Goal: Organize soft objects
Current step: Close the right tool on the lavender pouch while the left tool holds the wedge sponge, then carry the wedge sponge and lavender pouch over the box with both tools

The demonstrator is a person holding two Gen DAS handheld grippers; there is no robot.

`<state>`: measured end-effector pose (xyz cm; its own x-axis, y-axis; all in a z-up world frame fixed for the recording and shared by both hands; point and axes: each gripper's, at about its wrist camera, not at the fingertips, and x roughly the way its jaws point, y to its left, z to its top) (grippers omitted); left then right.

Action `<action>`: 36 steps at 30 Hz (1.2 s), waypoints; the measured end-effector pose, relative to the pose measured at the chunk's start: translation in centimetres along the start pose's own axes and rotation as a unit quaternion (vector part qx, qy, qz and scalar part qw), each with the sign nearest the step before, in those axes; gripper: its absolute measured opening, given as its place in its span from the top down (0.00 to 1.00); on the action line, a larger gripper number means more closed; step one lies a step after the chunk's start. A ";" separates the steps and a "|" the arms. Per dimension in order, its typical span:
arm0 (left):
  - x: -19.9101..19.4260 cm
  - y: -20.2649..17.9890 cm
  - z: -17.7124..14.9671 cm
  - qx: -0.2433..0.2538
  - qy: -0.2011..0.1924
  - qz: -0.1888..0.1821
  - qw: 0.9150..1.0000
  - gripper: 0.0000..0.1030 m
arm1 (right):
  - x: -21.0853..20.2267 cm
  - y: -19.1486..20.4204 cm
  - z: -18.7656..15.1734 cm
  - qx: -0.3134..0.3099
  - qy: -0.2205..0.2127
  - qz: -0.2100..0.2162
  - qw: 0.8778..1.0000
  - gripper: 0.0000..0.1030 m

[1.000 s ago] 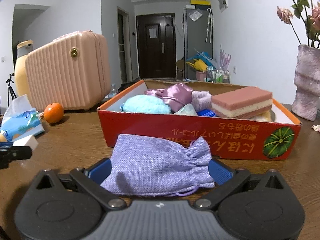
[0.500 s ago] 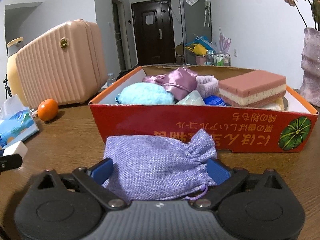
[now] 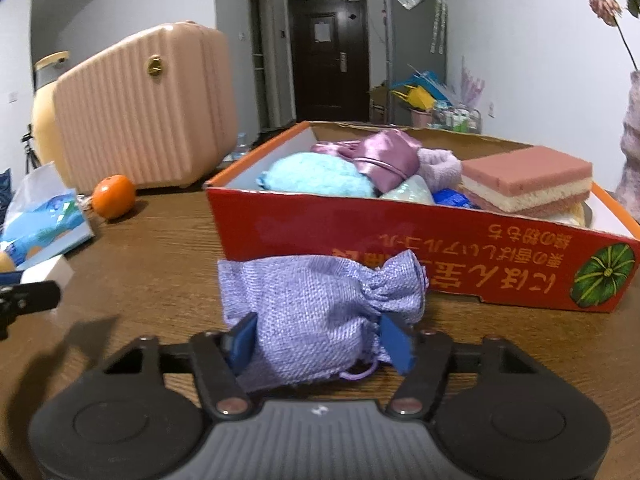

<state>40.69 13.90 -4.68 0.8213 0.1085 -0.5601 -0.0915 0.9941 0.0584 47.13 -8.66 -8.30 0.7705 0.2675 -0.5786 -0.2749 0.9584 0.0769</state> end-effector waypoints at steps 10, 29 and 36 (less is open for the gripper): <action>-0.9 -0.2 0.9 -0.013 -0.032 0.028 0.999 0.66 | -2.4 1.4 0.1 -0.033 -0.057 0.032 0.997 0.49; -0.1 -5.8 5.6 -0.072 -0.061 -0.016 0.995 0.66 | -5.5 -4.0 3.5 0.013 -0.165 0.016 0.986 0.48; 1.6 -9.3 7.3 -0.070 -0.070 -0.028 0.995 0.66 | -4.8 -6.7 4.6 0.017 -0.182 -0.003 0.983 0.48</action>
<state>46.97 4.81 -0.13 0.8971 0.0617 -0.4375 -0.1125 0.9895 -0.0912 47.93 -15.86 -2.29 0.9287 0.2736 -0.2504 -0.2548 0.9612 0.1056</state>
